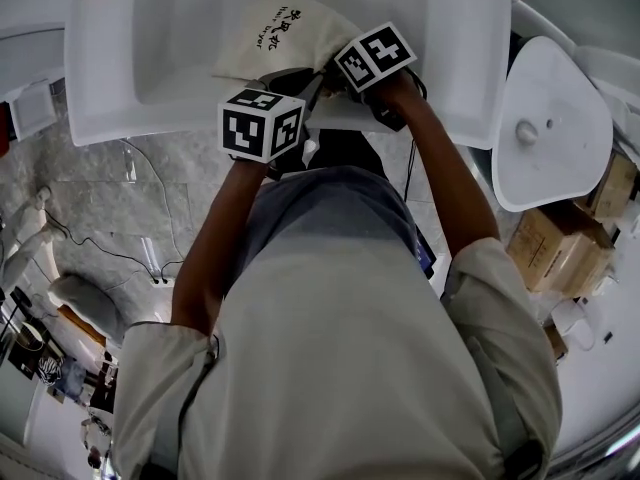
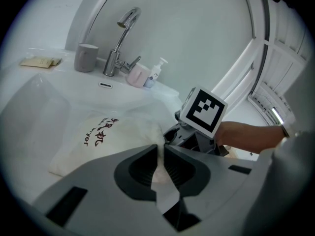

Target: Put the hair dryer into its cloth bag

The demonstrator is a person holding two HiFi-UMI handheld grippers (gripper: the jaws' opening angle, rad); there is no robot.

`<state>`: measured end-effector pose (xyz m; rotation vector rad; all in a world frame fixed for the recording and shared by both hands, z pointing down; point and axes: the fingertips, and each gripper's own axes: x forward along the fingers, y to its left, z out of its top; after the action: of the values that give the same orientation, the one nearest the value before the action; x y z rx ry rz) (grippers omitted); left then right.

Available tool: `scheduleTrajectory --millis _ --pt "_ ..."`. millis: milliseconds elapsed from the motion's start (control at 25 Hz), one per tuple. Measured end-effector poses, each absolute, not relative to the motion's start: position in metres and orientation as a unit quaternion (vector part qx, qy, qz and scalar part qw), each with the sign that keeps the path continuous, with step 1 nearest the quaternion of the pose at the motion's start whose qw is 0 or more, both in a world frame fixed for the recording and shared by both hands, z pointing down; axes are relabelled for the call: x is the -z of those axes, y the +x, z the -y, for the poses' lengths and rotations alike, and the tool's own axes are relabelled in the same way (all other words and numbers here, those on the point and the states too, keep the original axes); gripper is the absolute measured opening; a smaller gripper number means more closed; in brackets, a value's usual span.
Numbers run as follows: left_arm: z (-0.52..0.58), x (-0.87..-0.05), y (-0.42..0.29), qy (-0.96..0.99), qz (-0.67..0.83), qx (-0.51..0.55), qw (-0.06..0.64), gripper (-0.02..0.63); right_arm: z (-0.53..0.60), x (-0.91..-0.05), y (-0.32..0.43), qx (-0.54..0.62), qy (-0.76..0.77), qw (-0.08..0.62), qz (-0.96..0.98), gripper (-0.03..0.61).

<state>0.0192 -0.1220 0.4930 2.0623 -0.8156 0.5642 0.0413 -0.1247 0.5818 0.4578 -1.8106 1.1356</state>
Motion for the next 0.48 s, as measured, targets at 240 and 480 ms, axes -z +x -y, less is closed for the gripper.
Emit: scheduleTrajectory --millis 240,480 --pt "0.124 -0.49 0.019 0.821 0.32 -0.219 0.419 0.044 0.136 -0.583 0.033 -0.441 0.198 0.449 0.751 0.253" --pt "0.126 -0.489 0.018 0.82 0.323 -0.211 0.423 0.044 0.145 -0.587 0.029 -0.435 0.21 0.44 0.757 0.253"
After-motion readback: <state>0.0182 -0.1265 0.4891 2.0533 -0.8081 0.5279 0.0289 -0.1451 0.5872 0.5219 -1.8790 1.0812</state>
